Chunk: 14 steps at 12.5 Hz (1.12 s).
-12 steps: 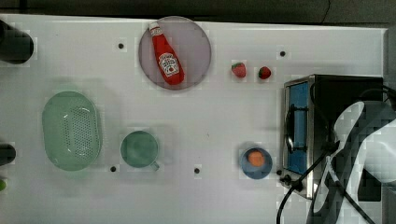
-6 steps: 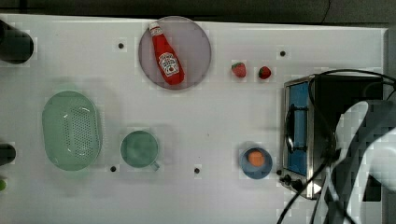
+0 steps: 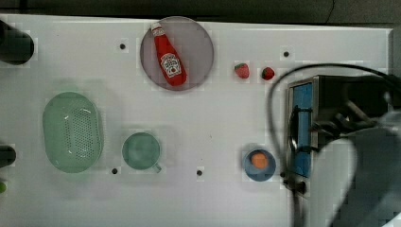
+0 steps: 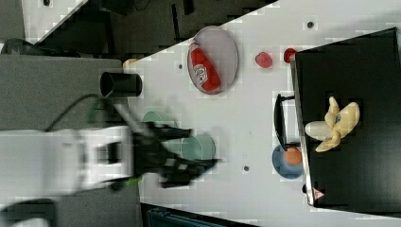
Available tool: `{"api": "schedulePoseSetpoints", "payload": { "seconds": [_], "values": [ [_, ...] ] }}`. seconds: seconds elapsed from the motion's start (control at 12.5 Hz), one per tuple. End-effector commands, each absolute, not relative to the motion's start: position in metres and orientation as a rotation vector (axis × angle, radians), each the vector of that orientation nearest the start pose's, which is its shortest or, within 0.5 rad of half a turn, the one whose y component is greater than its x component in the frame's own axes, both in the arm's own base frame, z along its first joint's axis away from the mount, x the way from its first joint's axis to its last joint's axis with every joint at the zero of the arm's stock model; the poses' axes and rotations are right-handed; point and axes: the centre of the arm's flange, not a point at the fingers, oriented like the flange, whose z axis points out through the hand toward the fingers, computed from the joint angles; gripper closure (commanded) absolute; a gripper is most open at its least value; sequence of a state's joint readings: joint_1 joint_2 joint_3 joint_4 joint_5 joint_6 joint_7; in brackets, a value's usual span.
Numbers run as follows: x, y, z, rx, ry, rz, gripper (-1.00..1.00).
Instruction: Pick banana from table and place on oven.
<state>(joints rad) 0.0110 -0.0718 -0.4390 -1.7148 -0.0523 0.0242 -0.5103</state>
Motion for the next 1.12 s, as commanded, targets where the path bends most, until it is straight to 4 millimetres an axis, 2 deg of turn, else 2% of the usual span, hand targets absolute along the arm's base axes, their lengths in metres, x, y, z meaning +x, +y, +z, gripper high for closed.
{"api": "schedulePoseSetpoints", "payload": {
  "seconds": [0.08,0.24,0.4,0.56,1.12],
  "values": [
    [0.515,-0.092,0.595,-2.909,1.336,0.099,-1.00],
    [0.521,-0.036,0.598,-2.860,1.461,0.055,-1.00],
    [0.522,-0.010,0.604,-2.803,1.553,0.008,-1.00],
    [0.522,-0.006,0.613,-2.778,1.557,-0.048,-1.00],
    [0.521,-0.009,0.611,-2.784,1.560,-0.027,-1.00]
  ]
}}
